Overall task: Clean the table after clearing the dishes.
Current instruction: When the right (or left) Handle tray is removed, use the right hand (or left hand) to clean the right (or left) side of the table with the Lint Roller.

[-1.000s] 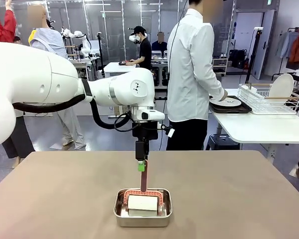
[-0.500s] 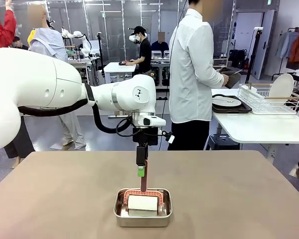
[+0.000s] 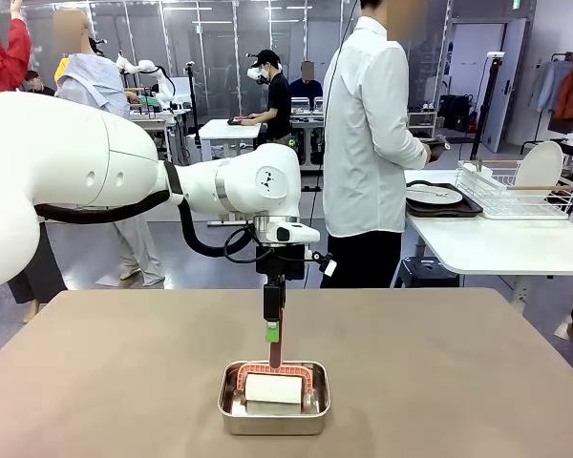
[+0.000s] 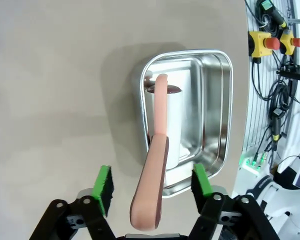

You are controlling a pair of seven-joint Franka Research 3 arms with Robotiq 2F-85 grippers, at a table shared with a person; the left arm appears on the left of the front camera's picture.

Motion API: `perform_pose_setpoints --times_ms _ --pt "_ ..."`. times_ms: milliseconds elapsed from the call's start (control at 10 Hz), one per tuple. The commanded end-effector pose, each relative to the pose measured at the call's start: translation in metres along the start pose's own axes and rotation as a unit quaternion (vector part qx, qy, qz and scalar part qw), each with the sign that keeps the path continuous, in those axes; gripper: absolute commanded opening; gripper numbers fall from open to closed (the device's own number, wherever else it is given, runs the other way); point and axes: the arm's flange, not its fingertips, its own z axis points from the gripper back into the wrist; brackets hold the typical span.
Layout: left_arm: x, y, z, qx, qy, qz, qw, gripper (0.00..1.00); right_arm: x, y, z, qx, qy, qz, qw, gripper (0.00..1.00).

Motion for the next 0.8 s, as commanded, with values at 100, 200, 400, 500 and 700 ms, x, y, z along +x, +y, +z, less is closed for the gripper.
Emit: perform_pose_setpoints --times_ms 100,200,400,500,700 --pt "0.0004 -0.0054 -0.0071 -0.011 -0.004 0.008 1.0 0.57 -0.0001 0.0036 0.0016 0.004 0.0 -0.003 1.0 1.0" --pt "-0.0007 -0.0055 -0.007 -0.012 0.007 0.012 1.0 0.38 -0.0001 0.0036 0.0016 0.004 0.0 -0.003 1.0 1.0" --pt "0.0004 -0.0061 -0.0062 -0.011 -0.005 0.008 1.0 0.18 -0.0001 0.0036 0.0016 0.004 0.0 -0.003 1.0 1.0" --pt "0.0011 -0.006 -0.0059 -0.015 -0.003 0.007 1.0 0.17 -0.0001 0.0036 0.0016 0.004 0.0 -0.003 1.0 1.0" --pt "0.0003 -0.0069 -0.004 -0.018 0.005 0.014 1.0 0.0 -0.0001 0.0036 0.0016 0.004 0.0 -0.003 1.0 1.0"
